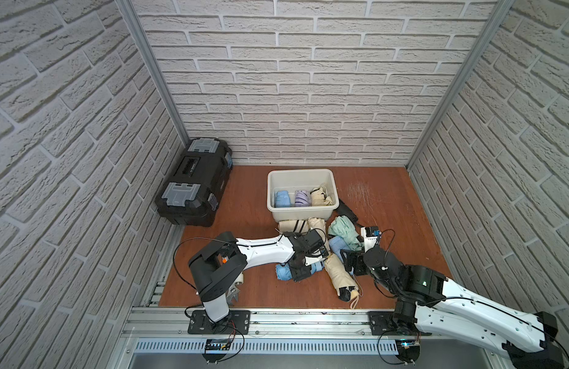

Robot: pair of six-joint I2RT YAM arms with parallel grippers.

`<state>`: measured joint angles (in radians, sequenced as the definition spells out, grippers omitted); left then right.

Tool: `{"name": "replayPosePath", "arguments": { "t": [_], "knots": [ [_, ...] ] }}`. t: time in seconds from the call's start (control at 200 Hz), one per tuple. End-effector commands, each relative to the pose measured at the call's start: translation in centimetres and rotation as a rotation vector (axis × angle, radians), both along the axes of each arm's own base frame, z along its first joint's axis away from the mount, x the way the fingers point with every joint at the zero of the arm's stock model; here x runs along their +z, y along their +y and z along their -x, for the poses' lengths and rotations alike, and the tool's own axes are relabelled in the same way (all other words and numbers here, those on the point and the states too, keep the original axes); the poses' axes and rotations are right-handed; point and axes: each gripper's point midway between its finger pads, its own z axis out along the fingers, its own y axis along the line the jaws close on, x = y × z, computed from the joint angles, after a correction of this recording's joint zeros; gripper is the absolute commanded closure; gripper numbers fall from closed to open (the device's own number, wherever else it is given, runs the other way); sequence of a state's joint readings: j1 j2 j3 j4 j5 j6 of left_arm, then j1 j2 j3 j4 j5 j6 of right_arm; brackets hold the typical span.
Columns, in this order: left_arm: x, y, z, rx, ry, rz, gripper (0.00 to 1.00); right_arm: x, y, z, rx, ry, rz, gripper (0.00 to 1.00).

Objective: Put the umbrella into the storage box
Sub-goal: Pick up the umbrella from the center of the board.

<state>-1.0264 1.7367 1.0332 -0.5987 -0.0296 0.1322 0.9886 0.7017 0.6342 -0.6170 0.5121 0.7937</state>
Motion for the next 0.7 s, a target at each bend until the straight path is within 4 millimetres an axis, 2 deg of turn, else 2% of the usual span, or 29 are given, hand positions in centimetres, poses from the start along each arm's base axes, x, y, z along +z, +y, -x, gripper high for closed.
{"name": "replayPosePath", "arguments": {
  "t": [0.0,0.225,0.365,0.54,0.695],
  "knots": [
    [0.5,-0.1,-0.4,-0.001,-0.028,0.003,0.37,1.3,0.3,-0.6,-0.013,-0.043,-0.027,0.11],
    [2.9,0.8,-1.1,0.104,-0.105,0.056,0.47,1.4,0.7,-1.1,-0.010,-0.053,-0.021,0.11],
    [5.8,1.4,-1.6,0.199,-0.171,0.134,0.49,1.6,1.3,-1.6,-0.001,-0.062,-0.020,0.10],
    [11.8,1.9,-3.2,0.354,-0.262,0.307,0.50,2.0,2.5,-2.4,0.029,-0.063,-0.007,0.10],
    [18.6,4.3,-7.4,0.584,-0.340,0.502,0.49,3.3,4.7,-3.7,0.079,-0.056,0.005,0.10]
  ]
}}
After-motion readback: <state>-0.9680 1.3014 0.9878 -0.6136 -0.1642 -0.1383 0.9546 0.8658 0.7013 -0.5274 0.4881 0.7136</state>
